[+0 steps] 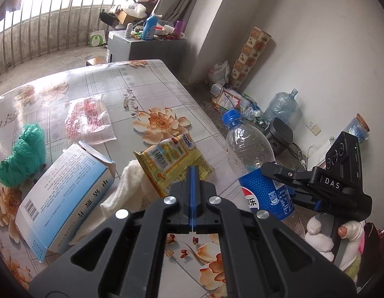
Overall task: Collect trash
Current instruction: 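Carry the Pepsi bottle with the right gripper toward the blue wastebasket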
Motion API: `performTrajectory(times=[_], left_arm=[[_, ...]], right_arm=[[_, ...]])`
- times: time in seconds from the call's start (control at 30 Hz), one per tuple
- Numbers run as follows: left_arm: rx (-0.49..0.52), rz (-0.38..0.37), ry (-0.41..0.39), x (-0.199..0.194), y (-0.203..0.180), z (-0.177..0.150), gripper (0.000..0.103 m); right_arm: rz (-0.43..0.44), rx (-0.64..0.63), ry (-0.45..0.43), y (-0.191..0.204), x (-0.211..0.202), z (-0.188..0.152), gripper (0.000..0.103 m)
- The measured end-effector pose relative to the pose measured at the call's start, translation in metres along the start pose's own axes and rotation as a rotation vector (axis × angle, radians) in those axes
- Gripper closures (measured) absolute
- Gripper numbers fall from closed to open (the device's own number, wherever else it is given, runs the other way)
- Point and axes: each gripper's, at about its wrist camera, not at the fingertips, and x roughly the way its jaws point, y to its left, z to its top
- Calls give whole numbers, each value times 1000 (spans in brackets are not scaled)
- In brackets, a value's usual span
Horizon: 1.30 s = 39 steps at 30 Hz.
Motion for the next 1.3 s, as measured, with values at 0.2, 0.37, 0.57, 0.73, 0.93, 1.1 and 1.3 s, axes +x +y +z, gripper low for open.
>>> performTrajectory(times=[0.2, 0.37, 0.57, 0.73, 0.93, 1.1, 1.3], left_arm=[[26, 15, -35, -9, -6, 5, 103], [32, 19, -45, -12, -7, 7, 103], [31, 19, -44, -12, -7, 7, 103], [33, 25, -49, -12, -6, 8, 103], [35, 25, -48, -12, -6, 8, 103], [34, 29, -52, -14, -4, 10, 103], [51, 20, -60, -17, -11, 15, 103]], right_arm=[[19, 9, -8, -1, -5, 1, 41], [29, 7, -11, 0, -8, 1, 41], [40, 14, -6, -3, -7, 2, 41], [41, 14, -6, -4, -7, 2, 41], [45, 19, -4, -4, -7, 3, 41], [51, 25, -8, -4, -8, 2, 41], [77, 39, -33, -10, -20, 5, 41]])
